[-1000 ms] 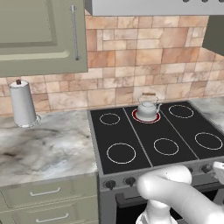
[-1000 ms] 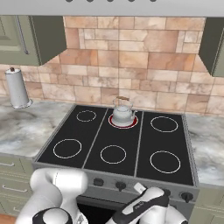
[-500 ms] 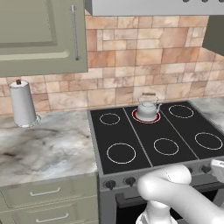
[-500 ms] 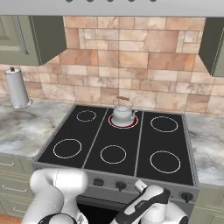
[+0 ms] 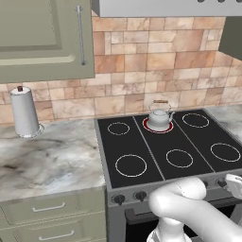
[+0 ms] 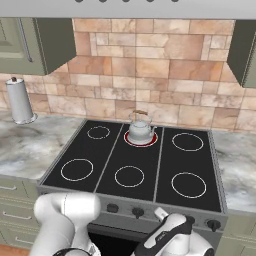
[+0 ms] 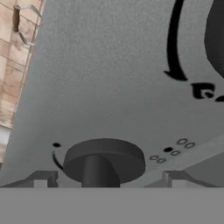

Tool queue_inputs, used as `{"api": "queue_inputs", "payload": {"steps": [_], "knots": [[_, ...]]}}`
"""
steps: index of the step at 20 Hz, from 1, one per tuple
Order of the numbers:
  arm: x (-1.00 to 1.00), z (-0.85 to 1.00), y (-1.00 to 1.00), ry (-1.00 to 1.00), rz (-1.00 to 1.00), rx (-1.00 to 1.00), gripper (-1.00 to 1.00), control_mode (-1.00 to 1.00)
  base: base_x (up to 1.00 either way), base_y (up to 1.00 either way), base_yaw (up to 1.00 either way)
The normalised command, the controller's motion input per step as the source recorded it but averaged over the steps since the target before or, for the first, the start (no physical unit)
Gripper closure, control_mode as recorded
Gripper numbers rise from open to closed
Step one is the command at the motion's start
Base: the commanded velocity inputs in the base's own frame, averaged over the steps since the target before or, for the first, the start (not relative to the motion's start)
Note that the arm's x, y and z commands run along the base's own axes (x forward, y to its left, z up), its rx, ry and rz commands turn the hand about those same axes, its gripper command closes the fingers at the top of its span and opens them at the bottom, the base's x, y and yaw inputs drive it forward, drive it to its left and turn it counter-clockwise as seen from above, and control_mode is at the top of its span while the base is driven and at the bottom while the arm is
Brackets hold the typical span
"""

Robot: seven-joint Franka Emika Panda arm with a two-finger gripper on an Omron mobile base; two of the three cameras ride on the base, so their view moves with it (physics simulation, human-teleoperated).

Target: Lower the heat of the kettle.

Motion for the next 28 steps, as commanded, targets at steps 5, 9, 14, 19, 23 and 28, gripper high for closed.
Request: {"api": "queue_inputs", "payload": {"steps": [5, 9, 14, 19, 23, 28], "knots": [[0.08, -0.14, 0.00, 0.00, 0.00, 0.00, -1.00, -1.00, 0.00, 0.00, 0.00], [0.09, -0.06, 0.00, 0.00, 0.00, 0.00, 1.00, -1.00, 0.00, 0.00, 0.00], [0.08, 0.00, 0.00, 0.00, 0.00, 0.01, 1.00, -1.00, 0.00, 0.00, 0.00], [0.00, 0.00, 0.01, 0.00, 0.00, 0.00, 1.00, -1.00, 0.00, 0.00, 0.00], [-0.04, 0.06, 0.00, -0.01, 0.00, 0.05, 1.00, -1.00, 0.00, 0.00, 0.00], [-0.06, 0.11, 0.00, -0.01, 0.00, 0.07, 1.00, -1.00, 0.00, 0.00, 0.00]]}}
